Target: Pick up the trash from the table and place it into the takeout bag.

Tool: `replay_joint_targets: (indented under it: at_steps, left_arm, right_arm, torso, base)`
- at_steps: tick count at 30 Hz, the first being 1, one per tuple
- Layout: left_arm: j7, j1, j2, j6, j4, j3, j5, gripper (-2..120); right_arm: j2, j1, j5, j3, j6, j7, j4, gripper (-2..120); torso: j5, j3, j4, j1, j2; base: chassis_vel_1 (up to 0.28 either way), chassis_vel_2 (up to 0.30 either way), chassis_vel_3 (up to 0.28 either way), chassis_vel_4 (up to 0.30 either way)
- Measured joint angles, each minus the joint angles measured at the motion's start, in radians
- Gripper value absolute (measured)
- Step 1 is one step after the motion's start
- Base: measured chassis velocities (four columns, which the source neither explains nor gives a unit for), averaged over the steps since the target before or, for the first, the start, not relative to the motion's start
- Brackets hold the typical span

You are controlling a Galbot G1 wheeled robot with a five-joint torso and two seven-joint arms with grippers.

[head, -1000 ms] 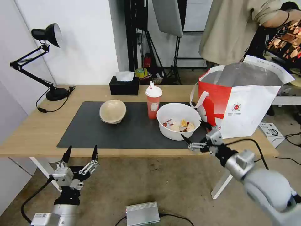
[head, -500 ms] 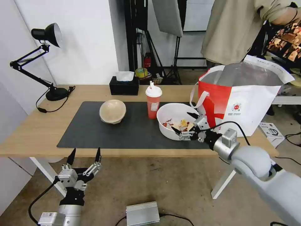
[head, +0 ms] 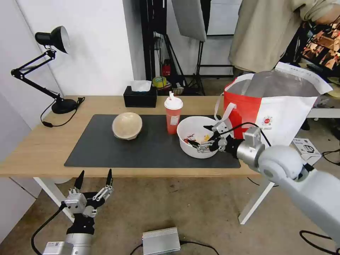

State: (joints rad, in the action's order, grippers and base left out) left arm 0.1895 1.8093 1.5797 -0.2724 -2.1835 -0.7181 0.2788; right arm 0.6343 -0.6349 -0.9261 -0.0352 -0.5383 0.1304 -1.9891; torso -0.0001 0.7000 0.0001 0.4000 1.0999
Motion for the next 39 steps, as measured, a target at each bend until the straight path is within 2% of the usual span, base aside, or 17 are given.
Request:
replay_joint_targets:
  at_steps: [3, 13, 21, 26, 35, 39]
  left_arm:
    - [0.007, 0.002, 0.001, -0.007, 0.006, -0.008, 0.008, 100]
    - [0.016, 0.007, 0.001, -0.025, 0.030, -0.014, 0.017, 100]
    - [0.018, -0.001, -0.006, -0.026, 0.043, -0.021, 0.033, 100]
    - [0.021, -0.005, -0.012, -0.027, 0.054, -0.024, 0.040, 100]
    - [0.023, -0.020, -0.020, -0.023, 0.062, -0.026, 0.049, 100]
    - [-0.001, -0.031, -0.018, -0.020, 0.061, -0.030, 0.058, 100]
  right_arm:
    - [-0.009, 0.105, -0.082, -0.066, -0.071, -0.010, 0.032, 100]
    - [0.004, 0.268, -0.112, -0.218, -0.149, 0.001, 0.099, 100]
    - [0.032, 0.481, -0.122, -0.446, -0.187, 0.014, 0.181, 100]
    - [0.052, 0.532, -0.124, -0.520, -0.187, 0.013, 0.208, 100]
    - [0.083, 0.566, -0.107, -0.573, -0.186, 0.005, 0.256, 100]
    - [0.084, 0.579, -0.102, -0.596, -0.185, 0.005, 0.274, 100]
  torso:
    - [0.0000, 0.000, -0.0001, 0.000, 0.000]
    - [0.0001, 0.000, -0.0001, 0.000, 0.000]
    - [0.0000, 0.000, 0.0000, 0.000, 0.000]
    - [0.0000, 0.000, -0.0001, 0.000, 0.000]
    - [0.0001, 0.000, 0.0000, 0.000, 0.000]
    - [0.0001, 0.000, -0.0001, 0.000, 0.000]
  base:
    - [0.000, 0.000, 0.000, 0.000]
    - [0.000, 0.000, 0.000, 0.000]
    - [0.000, 0.000, 0.000, 0.000]
    - [0.000, 0.000, 0.000, 0.000]
    - [0.000, 0.000, 0.000, 0.000]
    - [0.000, 0.000, 0.000, 0.000]
